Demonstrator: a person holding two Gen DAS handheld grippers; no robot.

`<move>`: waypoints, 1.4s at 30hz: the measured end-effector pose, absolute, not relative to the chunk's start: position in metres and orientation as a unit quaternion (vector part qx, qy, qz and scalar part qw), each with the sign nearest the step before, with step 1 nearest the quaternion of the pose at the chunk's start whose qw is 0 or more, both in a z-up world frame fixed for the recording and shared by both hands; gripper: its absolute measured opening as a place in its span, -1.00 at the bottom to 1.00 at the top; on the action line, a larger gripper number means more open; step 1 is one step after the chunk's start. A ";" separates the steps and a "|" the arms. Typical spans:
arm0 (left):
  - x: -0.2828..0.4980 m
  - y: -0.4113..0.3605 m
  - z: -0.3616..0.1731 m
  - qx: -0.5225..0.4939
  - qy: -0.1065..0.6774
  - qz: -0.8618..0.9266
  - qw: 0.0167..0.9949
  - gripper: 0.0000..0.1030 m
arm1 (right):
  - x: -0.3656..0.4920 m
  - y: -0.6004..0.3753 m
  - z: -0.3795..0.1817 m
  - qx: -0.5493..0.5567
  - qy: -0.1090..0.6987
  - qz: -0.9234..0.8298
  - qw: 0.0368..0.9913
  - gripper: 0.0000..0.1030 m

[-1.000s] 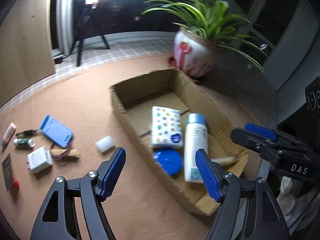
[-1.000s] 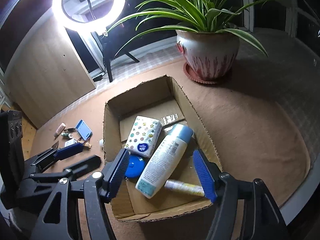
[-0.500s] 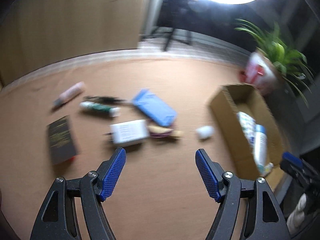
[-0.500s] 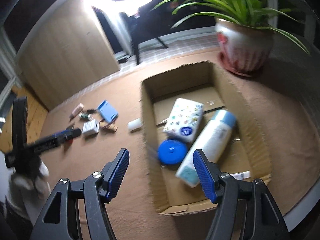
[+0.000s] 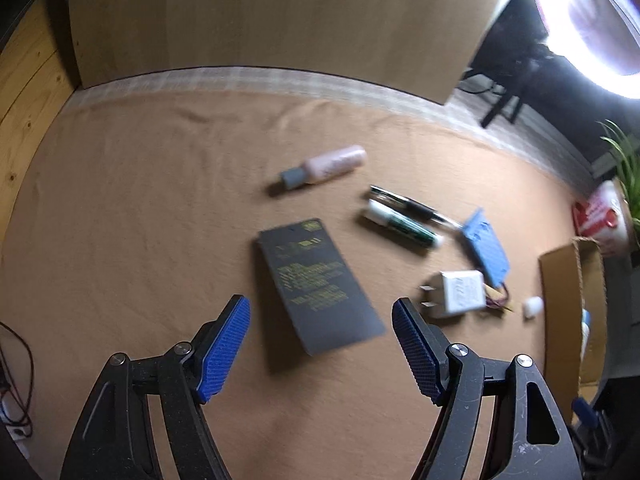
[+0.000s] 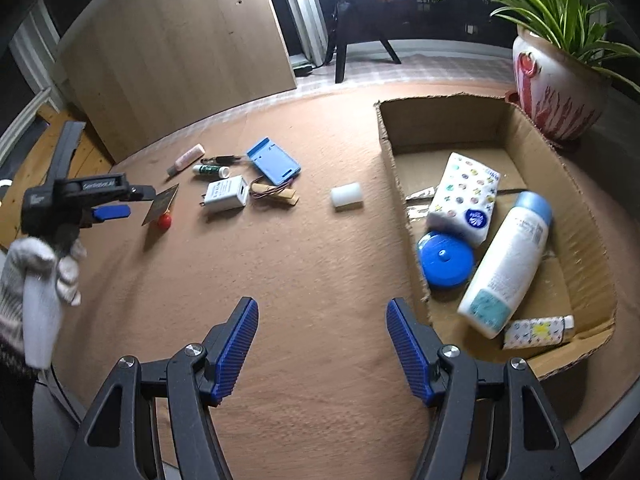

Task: Organize objects
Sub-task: 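Move the open left tool to the black card on the floor, then close the left tool on the black card and lift it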

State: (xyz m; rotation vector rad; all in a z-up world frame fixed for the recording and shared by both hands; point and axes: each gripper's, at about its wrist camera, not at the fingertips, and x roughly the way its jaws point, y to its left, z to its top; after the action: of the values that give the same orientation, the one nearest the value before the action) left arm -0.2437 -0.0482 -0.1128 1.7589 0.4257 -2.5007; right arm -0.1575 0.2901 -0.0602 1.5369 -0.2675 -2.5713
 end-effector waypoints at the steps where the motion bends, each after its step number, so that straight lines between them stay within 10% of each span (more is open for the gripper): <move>1: -0.248 -0.052 -0.115 0.574 0.138 -0.807 0.030 0.50 | -0.157 0.290 -0.060 0.510 -0.090 -0.853 0.066 0.22; 20: -0.281 -0.032 -0.149 0.634 0.127 -0.762 0.033 0.57 | -0.153 0.288 -0.074 0.529 -0.117 -0.840 0.045 0.23; 28: -0.270 -0.031 -0.145 0.627 0.128 -0.767 0.037 0.01 | -0.156 0.277 -0.077 0.537 -0.108 -0.835 0.052 0.23; 42: -0.229 -0.032 -0.122 0.599 0.152 -0.786 0.020 -0.02 | -0.160 0.266 -0.079 0.543 -0.092 -0.832 0.070 0.23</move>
State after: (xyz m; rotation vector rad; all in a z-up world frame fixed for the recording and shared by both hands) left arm -0.2289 -0.0319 -0.1225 1.8570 0.4717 -2.4392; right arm -0.1597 0.2661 -0.0794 1.6334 -0.2763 -2.5019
